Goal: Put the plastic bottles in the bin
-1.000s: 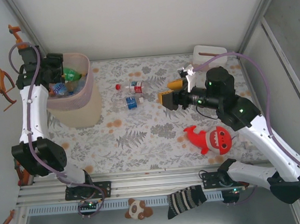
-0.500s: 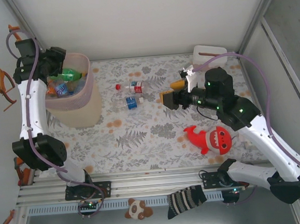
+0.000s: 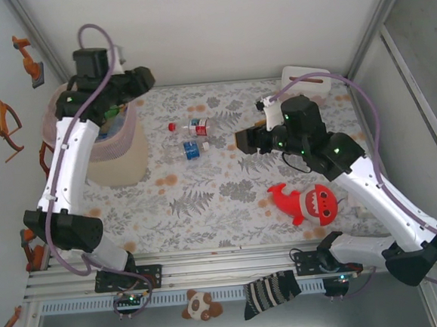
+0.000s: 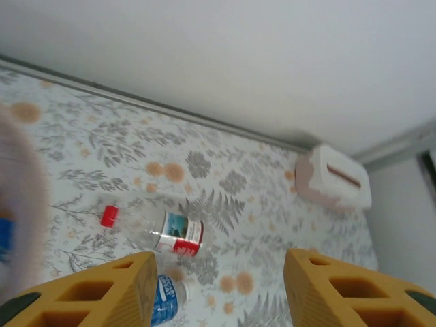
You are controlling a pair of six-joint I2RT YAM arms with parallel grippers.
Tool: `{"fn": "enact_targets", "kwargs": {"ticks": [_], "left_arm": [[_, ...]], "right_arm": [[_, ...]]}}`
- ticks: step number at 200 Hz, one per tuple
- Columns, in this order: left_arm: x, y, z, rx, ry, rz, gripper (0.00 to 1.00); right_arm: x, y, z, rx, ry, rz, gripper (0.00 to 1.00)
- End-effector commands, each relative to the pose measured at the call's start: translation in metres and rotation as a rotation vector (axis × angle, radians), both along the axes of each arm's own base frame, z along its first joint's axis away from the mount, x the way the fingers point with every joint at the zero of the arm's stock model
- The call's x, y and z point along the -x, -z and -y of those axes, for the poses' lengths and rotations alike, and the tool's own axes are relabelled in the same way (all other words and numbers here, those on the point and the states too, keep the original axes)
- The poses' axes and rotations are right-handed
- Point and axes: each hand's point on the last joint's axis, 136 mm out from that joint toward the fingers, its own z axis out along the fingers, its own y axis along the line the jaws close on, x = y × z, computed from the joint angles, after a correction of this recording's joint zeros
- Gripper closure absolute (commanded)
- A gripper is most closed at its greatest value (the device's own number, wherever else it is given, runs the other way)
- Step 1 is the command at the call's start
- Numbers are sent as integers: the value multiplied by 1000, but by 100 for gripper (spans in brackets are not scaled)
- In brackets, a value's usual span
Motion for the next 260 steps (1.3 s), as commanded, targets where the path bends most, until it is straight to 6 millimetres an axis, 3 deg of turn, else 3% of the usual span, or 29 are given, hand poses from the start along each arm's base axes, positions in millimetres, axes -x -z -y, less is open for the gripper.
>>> {"fn": "enact_targets", "kwargs": {"ticks": [1, 29, 51, 76, 111, 155, 205, 260], "left_arm": [[16, 11, 24, -226, 189, 71, 45], [29, 51, 60, -464, 445, 116, 39], [31, 89, 72, -614, 536, 96, 38], [45, 128, 89, -737, 725, 67, 29], [42, 196, 85, -902, 865, -42, 28], [32, 253, 67, -1015, 948, -164, 20], [31, 291, 47, -1011, 988, -276, 13], [40, 324, 46, -966, 1052, -345, 14]], "right_arm": [[1, -18, 7, -17, 42, 31, 27], [4, -18, 16, -7, 67, 40, 27], [7, -19, 23, 0, 85, 47, 27], [10, -19, 29, 5, 98, 53, 27], [13, -19, 34, 14, 110, 51, 27], [17, -19, 40, 20, 123, 47, 27], [17, -16, 40, 22, 130, 33, 27], [13, -12, 36, 22, 125, 21, 27]]}}
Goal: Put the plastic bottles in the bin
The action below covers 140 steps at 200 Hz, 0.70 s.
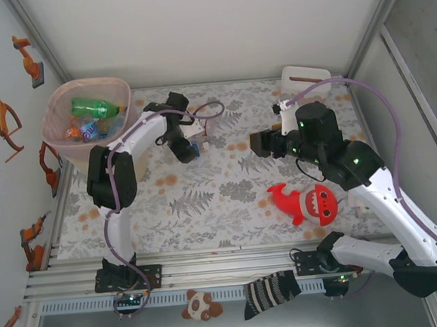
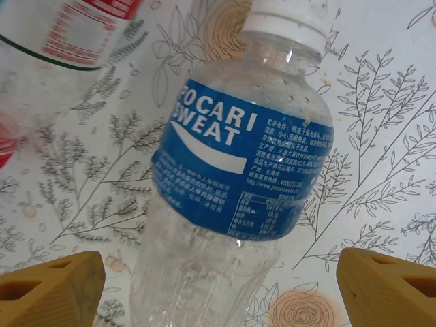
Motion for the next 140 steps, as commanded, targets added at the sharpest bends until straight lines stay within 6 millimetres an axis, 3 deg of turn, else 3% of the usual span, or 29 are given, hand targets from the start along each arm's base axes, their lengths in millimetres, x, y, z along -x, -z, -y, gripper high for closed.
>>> {"fn": "enact_targets", "kwargs": {"ticks": [1, 73, 115, 140], "left_arm": [[15, 21, -1, -9, 43, -88, 14], [21, 42, 1, -4, 49, -137, 27], [22, 45, 2, 2, 47, -149, 24], [23, 44, 4, 12, 47, -153, 29]], "right_arm": [[-1, -3, -1, -11, 13, 5, 27], [-2, -2, -4, -15, 6, -3, 27], [-2, -2, -3, -16, 8, 0, 27], [-1, -3, -2, -18, 9, 4, 27]]}}
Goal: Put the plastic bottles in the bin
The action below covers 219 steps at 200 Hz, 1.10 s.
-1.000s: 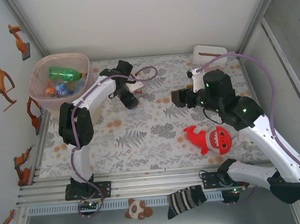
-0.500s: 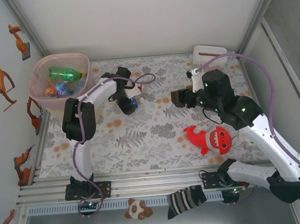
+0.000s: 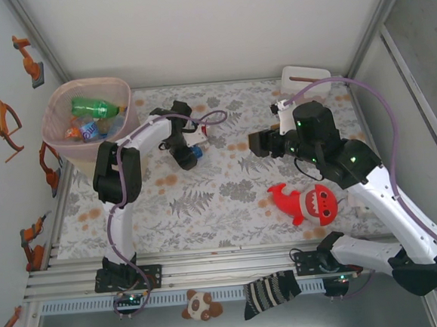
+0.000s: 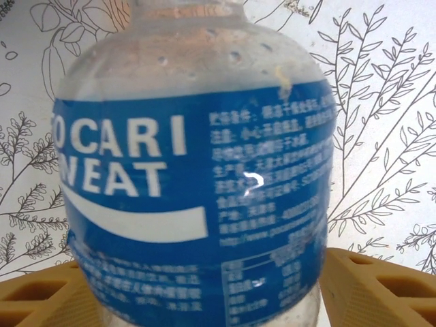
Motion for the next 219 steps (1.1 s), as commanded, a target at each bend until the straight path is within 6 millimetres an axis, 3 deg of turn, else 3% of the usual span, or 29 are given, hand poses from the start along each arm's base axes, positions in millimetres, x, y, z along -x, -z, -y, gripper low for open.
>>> {"fn": "enact_targets", "kwargs": {"ticks": [1, 53, 137, 181, 219], "left_arm": [[9, 7, 2, 15, 16, -47, 30], [9, -21, 14, 95, 20, -15, 39], [10, -94, 19, 188, 41, 105, 43], [0, -157, 6, 188, 50, 288, 43], [-7, -229, -3, 341, -71, 392, 46]], "right_arm": [[2, -8, 0, -27, 10, 16, 27], [3, -11, 1, -32, 10, 24, 27], [4, -19, 3, -39, 9, 43, 27], [5, -25, 6, -31, 12, 64, 27], [4, -27, 5, -32, 11, 68, 27]]}}
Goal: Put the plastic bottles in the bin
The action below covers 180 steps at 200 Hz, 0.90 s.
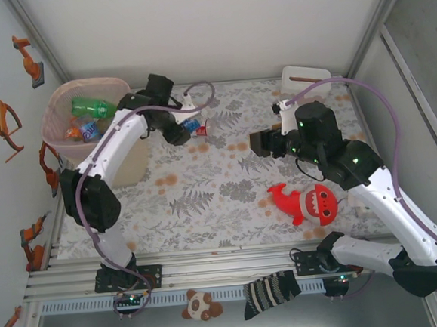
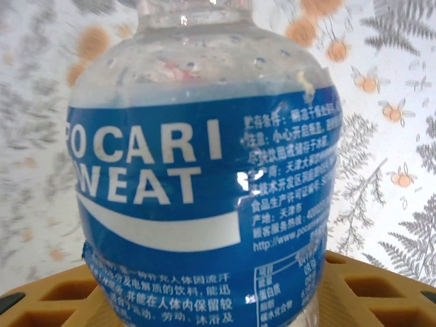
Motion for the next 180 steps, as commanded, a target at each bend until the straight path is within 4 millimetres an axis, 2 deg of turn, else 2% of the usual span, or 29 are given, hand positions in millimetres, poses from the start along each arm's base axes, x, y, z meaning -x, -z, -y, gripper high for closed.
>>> {"fn": "enact_targets", "kwargs": {"ticks": [1, 27, 55, 96, 144, 162, 180], "left_arm": [[-1, -57, -10, 119, -72, 71, 46], [0, -98, -12, 245, -146, 108, 49], [-1, -135, -23, 384, -246, 118, 49], [-3, -181, -58, 564, -406, 114, 49], [-5, -202, -119, 633, -639, 112, 51], [-10, -201, -137, 693, -717, 76, 51], [-16, -193, -151, 707, -778, 41, 52]], "right_arm": [[2, -23, 2, -27, 5, 54, 27], [1, -22, -1, -33, -2, 52, 27], [0, -21, -3, -36, -8, 49, 27], [0, -18, -3, -34, -10, 44, 27], [-2, -15, -7, -34, -18, 38, 27], [-3, -13, -9, -35, -23, 34, 27], [-4, -12, -11, -35, -26, 31, 27]]}}
